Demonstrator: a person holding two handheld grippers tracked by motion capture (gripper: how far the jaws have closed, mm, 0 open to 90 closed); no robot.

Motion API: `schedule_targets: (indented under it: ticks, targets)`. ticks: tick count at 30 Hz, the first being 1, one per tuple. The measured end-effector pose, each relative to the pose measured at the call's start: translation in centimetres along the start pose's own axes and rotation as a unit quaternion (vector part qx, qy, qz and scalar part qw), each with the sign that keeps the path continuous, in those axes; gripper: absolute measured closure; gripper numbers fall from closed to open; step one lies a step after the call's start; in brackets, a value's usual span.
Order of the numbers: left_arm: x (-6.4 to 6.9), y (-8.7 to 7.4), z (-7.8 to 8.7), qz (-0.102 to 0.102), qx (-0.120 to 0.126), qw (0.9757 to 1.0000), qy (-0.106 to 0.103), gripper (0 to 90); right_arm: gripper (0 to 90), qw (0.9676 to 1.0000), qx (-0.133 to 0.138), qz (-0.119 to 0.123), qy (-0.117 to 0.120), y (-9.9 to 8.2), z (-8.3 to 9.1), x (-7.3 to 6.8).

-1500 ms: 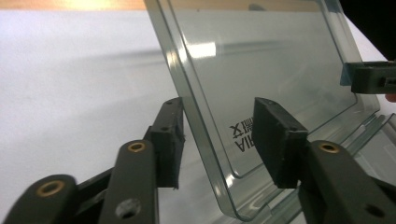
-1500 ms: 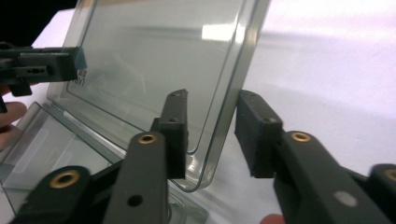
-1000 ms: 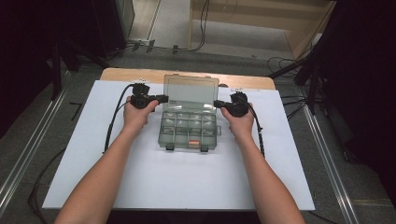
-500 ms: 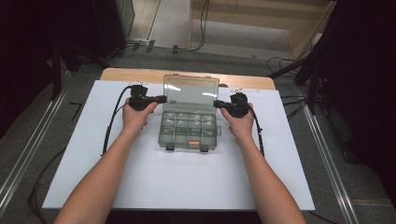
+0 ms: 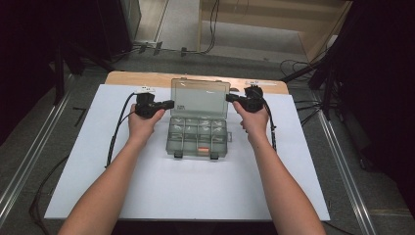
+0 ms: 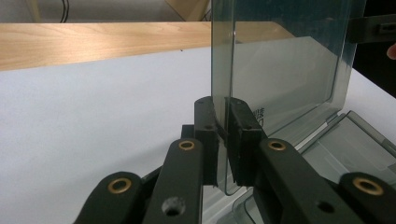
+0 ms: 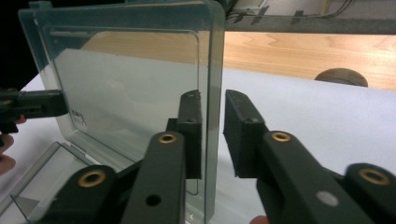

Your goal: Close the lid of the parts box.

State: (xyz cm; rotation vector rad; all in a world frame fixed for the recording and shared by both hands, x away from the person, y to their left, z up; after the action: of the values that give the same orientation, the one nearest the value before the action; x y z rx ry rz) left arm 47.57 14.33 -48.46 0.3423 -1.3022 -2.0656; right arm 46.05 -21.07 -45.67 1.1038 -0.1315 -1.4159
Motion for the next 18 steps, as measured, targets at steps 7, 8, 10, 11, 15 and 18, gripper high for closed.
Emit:
schedule_targets:
  ticks: [7,8,10,11,15,18]
  targets:
    - [-0.1,-0.2,0.1,-0.007,0.004,1.0,-0.004,83.5,82.5,0.9997,0.003,0.017,-0.016,-0.2,-0.1,-0.5]
    - [-0.2,-0.2,0.1,0.001,0.004,1.0,-0.006,83.1,82.6,0.9997,0.003,0.02,-0.016,-0.3,-0.1,-0.5]
    - [-0.3,-0.2,0.1,0.022,0.003,0.9997,-0.01,78.4,82.6,0.9995,0.008,0.025,-0.015,-0.4,0.0,-0.6]
    - [-0.3,-0.2,0.2,0.026,0.001,0.9996,-0.012,67.0,82.7,0.9996,0.011,0.025,-0.013,-0.5,0.1,-0.6]
    - [-0.3,0.4,1.0,0.012,0.007,0.9998,-0.011,61.6,82.6,0.9992,0.019,0.033,-0.01,-0.8,0.2,-0.6]
    - [-0.8,0.9,1.9,0.015,0.008,0.9998,-0.009,67.7,82.6,0.9988,0.024,0.042,-0.009,-0.9,0.4,-0.7]
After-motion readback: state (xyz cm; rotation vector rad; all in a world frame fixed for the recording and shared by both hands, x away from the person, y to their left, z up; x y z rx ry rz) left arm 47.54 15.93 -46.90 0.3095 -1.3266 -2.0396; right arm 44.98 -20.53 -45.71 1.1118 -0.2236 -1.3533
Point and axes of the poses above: each handheld gripper's, and its own axes: z roughly backward along the jaws, y roughly out of its top, x roughly to its right, the point moved 1 cm from there along -z, roughly forward along the jaws, and after that the axes turned 12 degrees about -z, right-handed, at the moved point
